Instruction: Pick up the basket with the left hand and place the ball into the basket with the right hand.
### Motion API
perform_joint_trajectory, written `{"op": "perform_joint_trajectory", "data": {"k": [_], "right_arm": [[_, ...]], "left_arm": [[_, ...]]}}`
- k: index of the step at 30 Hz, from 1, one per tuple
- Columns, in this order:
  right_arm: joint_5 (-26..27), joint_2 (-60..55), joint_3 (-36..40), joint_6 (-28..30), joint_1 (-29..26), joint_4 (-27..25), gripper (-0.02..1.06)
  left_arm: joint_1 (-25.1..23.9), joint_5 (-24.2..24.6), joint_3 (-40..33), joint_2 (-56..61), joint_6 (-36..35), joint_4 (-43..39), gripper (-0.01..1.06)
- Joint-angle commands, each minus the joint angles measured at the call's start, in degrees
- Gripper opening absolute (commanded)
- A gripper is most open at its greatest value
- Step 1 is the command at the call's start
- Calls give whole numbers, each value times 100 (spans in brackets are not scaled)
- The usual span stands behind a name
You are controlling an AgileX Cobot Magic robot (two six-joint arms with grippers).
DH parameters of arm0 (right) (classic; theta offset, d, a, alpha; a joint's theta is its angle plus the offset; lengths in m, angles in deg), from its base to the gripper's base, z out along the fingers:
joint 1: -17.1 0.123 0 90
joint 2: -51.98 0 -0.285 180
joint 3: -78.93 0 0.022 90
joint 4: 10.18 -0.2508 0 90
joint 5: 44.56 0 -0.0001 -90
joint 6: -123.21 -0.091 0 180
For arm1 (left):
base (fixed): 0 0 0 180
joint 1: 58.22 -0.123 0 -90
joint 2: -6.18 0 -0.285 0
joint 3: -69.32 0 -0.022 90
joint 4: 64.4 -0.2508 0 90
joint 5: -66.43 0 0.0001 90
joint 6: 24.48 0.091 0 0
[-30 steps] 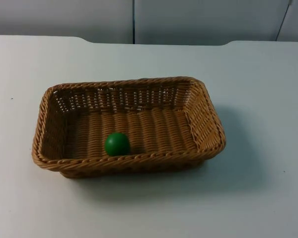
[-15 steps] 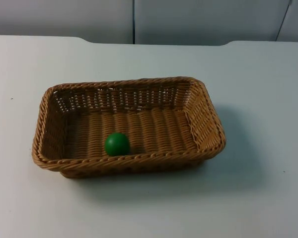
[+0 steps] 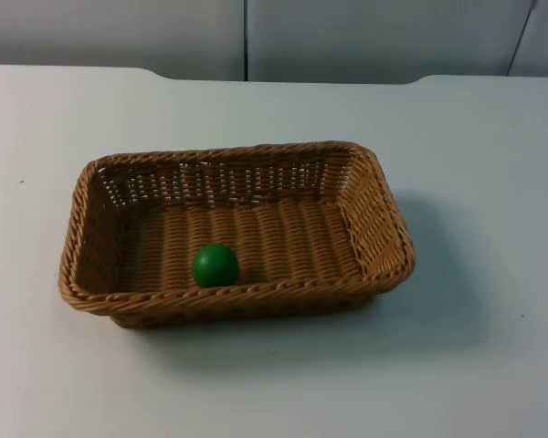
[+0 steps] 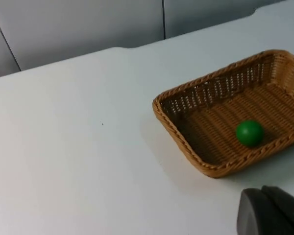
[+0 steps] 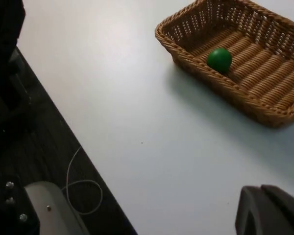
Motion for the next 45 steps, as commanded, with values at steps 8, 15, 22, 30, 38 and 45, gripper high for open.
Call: {"op": "perform_joint_trajectory", "data": {"k": [8,15,22,30,38,45], "right_arm": [[26,884,475,300,18,-280,0],[51,1006,485,475,18,-265,0],[51,1006,485,475,18,-265,0],[51,1006,485,475,-1486,-276,0],[51,1006,485,475,-4207,-276,0],[51,1006,485,475,-5623,-276,0]], "left_arm": [[23,-4,-287,34,49,60,0],[23,8,-285,34,49,-2,0],[23,143,-370,34,-28,-101,0],[23,200,-423,39,-124,-102,0],[23,187,-415,39,-124,-117,0],[23,187,-415,39,-124,-117,0]]}}
